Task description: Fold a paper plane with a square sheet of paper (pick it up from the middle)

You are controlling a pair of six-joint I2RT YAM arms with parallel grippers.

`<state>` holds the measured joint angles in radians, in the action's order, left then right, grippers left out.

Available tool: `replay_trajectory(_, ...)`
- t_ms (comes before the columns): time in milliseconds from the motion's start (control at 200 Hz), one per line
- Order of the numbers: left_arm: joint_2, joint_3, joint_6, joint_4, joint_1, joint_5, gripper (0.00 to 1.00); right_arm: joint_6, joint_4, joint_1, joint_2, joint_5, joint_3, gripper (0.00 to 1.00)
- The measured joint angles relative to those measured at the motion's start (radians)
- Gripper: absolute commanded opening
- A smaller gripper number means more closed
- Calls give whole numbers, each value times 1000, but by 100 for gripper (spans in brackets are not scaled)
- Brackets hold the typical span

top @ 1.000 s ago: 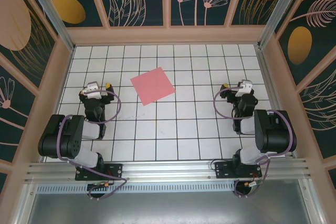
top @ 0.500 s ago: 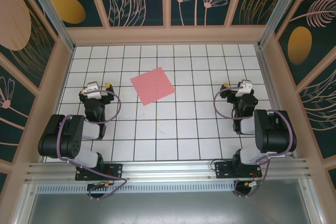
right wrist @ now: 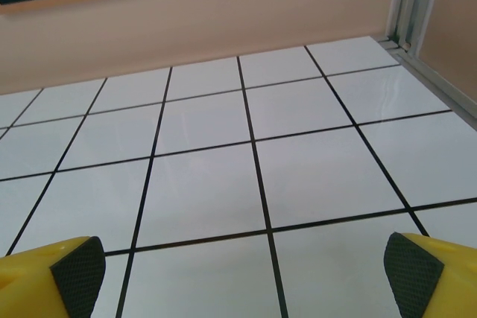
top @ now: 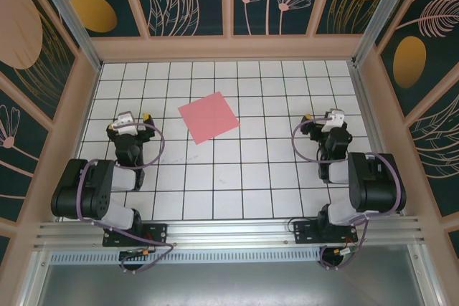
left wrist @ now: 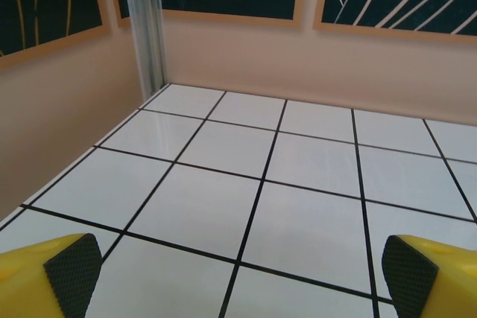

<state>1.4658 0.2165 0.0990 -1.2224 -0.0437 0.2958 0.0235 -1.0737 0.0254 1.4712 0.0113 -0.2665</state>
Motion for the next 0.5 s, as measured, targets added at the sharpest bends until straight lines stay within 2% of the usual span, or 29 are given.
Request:
replay_trajectory(100, -108, 43, 32, 145, 0, 38, 98, 19, 188, -20, -94, -31, -90, 99)
replay_trajectory(230, -256, 132, 110, 352, 0, 62, 99, 123, 456, -45, -158, -56, -274, 99)
replay_trajectory(360, -365, 240, 203, 597, 0, 57, 99, 245, 678, -98, -136, -53, -434, 99)
replay_trajectory(500, -439, 357, 297, 844, 0, 36, 99, 318, 868, -249, -4, -47, -591, 99)
